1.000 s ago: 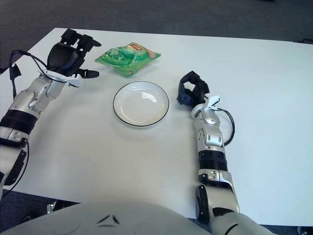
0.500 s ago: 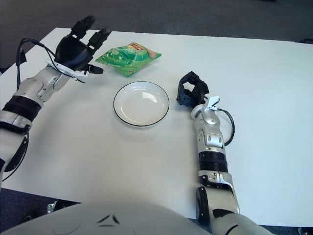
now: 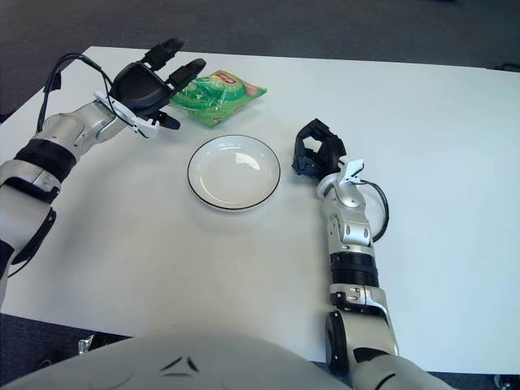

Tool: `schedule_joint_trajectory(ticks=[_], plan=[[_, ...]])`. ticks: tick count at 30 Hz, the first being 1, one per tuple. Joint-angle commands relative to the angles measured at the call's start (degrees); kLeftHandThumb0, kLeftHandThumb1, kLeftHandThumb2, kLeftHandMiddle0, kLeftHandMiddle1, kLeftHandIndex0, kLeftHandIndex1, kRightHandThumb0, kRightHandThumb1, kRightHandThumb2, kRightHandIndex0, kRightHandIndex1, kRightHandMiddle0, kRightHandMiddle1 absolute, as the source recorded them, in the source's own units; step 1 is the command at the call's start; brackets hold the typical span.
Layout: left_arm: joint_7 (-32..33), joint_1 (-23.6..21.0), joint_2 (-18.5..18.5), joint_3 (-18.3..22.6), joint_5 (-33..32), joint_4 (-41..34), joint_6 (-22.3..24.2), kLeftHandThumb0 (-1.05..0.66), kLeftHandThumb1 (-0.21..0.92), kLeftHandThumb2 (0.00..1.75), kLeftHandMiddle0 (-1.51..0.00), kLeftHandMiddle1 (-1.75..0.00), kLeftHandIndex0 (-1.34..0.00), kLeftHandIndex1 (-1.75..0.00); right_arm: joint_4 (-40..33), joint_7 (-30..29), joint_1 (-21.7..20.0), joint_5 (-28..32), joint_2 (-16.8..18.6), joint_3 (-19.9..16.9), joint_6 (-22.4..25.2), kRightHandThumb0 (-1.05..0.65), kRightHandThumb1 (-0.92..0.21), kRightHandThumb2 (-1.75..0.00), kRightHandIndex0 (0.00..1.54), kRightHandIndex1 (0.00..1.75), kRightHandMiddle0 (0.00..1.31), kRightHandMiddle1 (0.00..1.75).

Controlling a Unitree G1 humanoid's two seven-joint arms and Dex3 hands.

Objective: Put the snack into the plate.

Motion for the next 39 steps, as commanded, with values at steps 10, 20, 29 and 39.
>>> schedule_joint_trajectory(ticks=[10, 20, 29, 39], plan=[[-1.9, -6.7, -3.6, -5.1, -0.3, 7.3, -4.9, -1.02, 0.83, 0.17, 0.00, 0.00, 0.00, 0.00, 2.5, 0.2, 3.6, 0.3, 0.6, 0.3, 2.4, -0.46, -0.40, -1.21, 1.28, 1.75, 0.55, 1.75], [-2.4, -7.5, -6.7, -5.2, -2.1, 12.0, -3.7, -1.00, 0.82, 0.16, 0.00, 0.00, 0.00, 0.00, 2.8, 0.0, 3.6, 0.1, 1.0, 0.5, 1.6, -0.46, -0.40, -1.22, 1.29, 1.75, 0.55, 1.75], [-0.6, -6.7, -9.7, -5.2, -3.3, 15.0, 0.9, -0.99, 0.82, 0.16, 0.00, 0.00, -0.01, -0.01, 2.4, 0.4, 4.0, -0.4, 0.8, 1.0, 1.1, -0.46, -0.40, -1.22, 1.31, 1.75, 0.55, 1.75], [3.5, -5.4, -12.5, -4.8, -5.2, 17.4, 6.7, -0.97, 0.83, 0.16, 0.00, 0.00, 0.00, 0.00, 1.5, 0.7, 4.5, -0.1, 0.6, 1.4, 1.6, -0.46, -0.40, -1.22, 1.31, 1.75, 0.55, 1.75]])
